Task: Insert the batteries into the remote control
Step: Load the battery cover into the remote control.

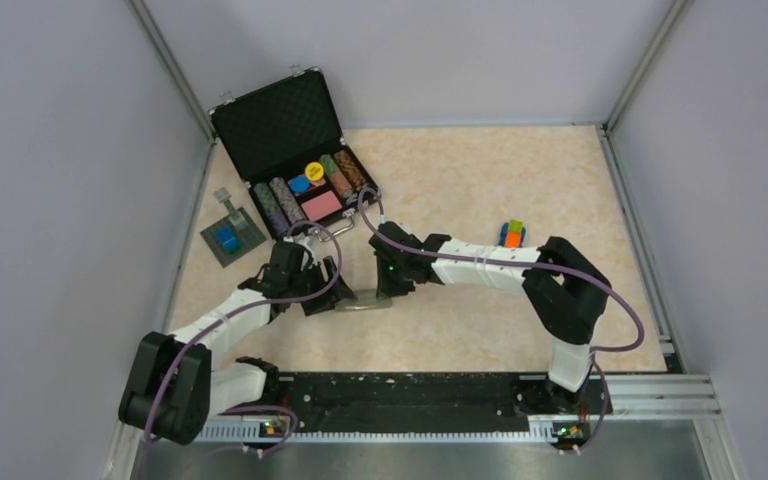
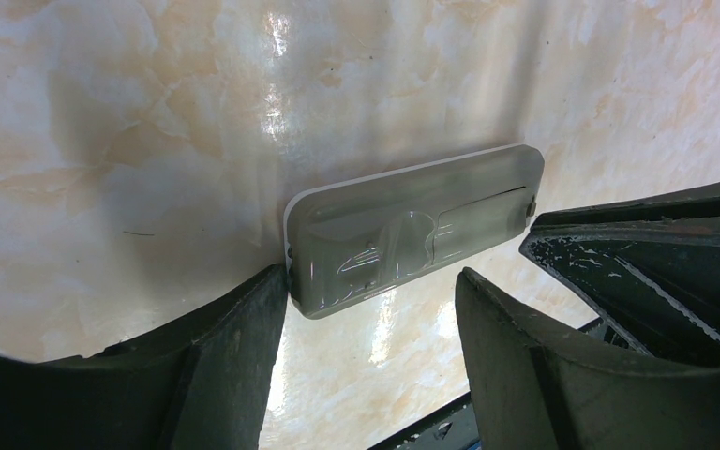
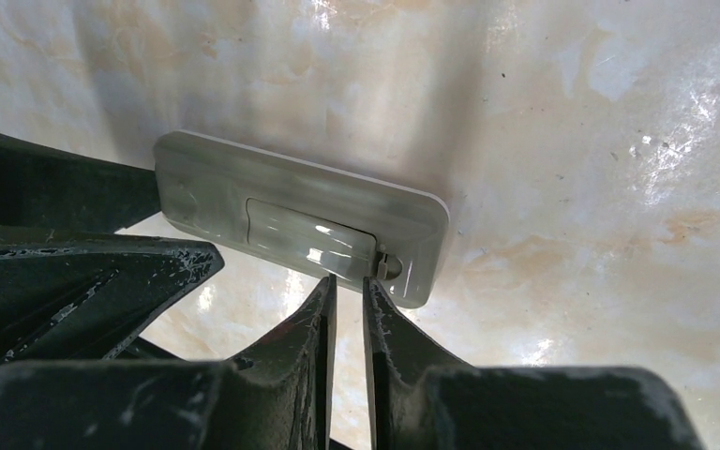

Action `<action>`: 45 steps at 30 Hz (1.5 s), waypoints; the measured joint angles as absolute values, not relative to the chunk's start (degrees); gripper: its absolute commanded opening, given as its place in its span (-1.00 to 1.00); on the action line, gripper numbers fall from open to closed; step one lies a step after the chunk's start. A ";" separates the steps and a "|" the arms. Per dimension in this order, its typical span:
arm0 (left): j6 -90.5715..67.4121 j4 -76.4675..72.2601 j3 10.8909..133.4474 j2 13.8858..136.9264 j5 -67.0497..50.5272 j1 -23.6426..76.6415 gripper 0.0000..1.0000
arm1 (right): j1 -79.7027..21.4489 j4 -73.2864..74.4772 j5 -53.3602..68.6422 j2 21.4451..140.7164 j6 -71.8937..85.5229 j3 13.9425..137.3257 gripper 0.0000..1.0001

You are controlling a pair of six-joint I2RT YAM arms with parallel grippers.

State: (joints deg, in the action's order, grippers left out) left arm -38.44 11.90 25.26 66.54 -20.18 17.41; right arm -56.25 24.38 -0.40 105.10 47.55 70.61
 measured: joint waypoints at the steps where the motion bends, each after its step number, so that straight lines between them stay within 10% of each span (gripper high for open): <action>1: -38.46 11.90 25.26 66.54 -20.18 17.41 0.43 | -56.25 24.25 -0.40 105.19 47.55 70.61 -0.70; 38: -38.87 11.94 25.30 66.92 -20.08 17.41 0.30 | -59.77 22.61 -0.34 108.47 45.47 70.54 -0.79; 45: -39.11 15.88 25.56 64.27 -16.93 17.56 0.32 | -60.05 25.85 -3.86 108.62 43.38 72.20 -0.41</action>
